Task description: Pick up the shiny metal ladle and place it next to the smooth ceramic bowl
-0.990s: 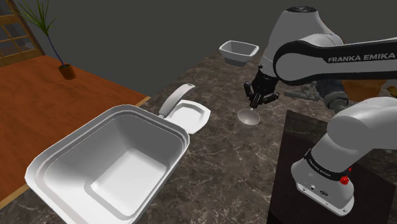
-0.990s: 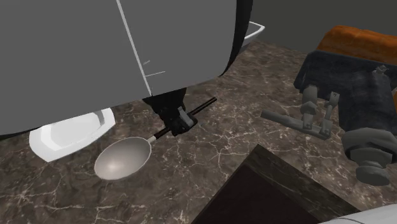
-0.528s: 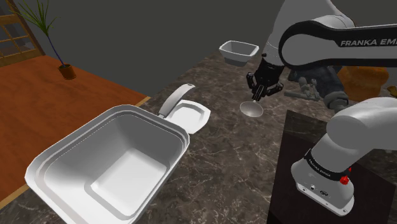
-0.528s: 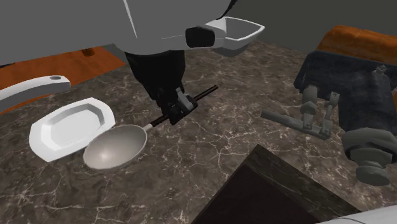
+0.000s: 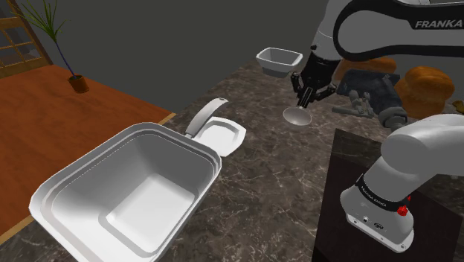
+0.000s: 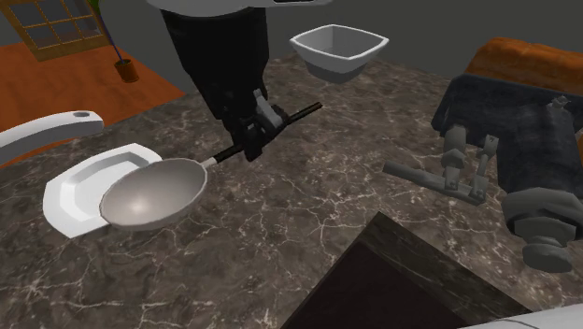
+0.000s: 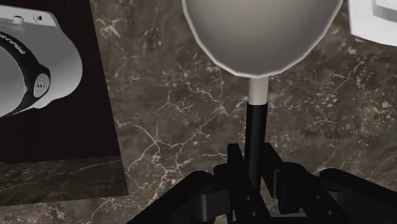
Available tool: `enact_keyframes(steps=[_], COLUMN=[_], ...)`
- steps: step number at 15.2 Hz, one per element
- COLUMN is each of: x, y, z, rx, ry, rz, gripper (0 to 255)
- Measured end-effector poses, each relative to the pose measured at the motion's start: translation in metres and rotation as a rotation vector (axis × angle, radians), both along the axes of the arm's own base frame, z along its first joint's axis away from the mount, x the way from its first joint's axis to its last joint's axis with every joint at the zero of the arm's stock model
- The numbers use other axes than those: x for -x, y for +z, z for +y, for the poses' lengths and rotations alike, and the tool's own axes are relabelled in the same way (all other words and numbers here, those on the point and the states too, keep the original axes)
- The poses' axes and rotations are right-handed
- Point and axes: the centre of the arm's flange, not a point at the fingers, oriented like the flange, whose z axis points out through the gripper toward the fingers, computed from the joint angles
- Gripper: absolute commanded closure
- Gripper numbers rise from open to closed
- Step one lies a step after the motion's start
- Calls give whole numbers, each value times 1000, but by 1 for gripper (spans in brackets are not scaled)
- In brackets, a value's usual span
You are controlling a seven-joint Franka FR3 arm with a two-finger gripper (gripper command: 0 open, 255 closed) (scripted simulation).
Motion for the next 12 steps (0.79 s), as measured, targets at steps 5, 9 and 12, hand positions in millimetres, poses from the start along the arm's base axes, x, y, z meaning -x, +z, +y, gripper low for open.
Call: enact_keyframes(steps=[5,9,12], x=[1,-26,-58], y=[26,30,36], z=[0,-28,-55], rx=[0,0,0], ry=[0,-1,-1], rz=[0,1,0], gripper=[255,255,255])
